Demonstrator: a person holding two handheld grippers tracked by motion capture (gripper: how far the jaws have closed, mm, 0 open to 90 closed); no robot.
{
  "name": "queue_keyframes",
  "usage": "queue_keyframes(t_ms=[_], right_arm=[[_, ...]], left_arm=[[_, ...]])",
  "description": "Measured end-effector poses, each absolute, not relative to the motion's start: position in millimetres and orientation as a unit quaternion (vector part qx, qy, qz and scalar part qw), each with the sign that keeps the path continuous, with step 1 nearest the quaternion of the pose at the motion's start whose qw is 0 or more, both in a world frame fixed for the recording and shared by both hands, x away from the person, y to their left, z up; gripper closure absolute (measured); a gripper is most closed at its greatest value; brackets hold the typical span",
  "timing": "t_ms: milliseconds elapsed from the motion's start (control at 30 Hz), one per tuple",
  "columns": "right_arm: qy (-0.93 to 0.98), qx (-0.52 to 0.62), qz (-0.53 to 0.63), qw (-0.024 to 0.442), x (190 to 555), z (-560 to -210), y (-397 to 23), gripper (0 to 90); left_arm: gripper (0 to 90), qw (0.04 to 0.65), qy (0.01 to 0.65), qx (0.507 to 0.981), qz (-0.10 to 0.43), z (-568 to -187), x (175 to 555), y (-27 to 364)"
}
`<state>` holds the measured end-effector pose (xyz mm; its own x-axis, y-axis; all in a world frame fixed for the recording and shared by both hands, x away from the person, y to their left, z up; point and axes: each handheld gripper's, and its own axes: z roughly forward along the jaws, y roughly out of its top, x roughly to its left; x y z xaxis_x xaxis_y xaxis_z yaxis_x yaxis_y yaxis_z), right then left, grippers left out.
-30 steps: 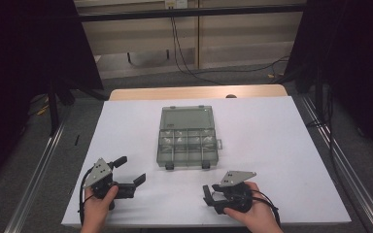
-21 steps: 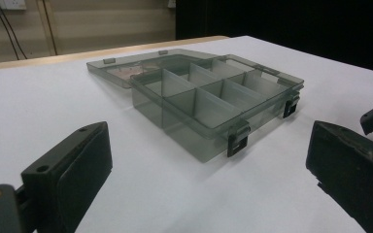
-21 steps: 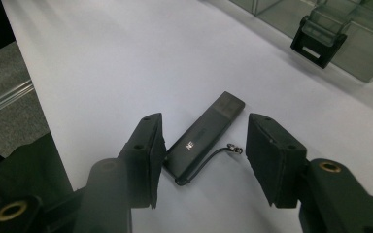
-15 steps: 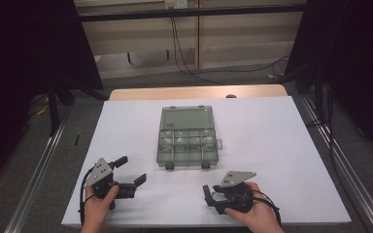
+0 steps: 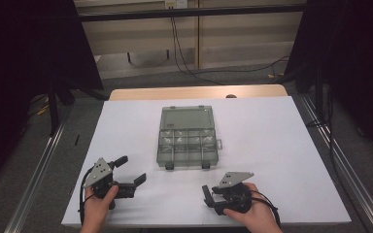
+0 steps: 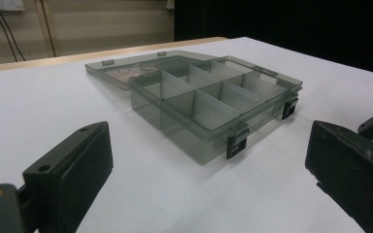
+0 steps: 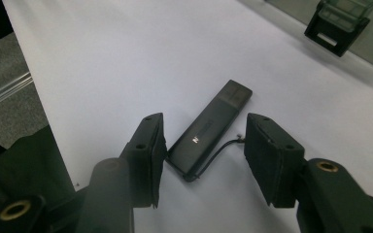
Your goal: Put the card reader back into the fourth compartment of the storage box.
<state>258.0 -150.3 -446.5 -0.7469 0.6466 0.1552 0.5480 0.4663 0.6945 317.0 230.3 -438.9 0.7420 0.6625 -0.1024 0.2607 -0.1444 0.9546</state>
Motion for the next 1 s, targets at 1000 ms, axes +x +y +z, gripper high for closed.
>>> queue_keyframes(t_ms=[1000], right_arm=[[0.869,0.328,0.359,0.095,261.0,-447.5,-141.3,63.6]], left_arm=[[3.5,0.575,0.31,0.737,0.171,-439.2,317.4,228.2]])
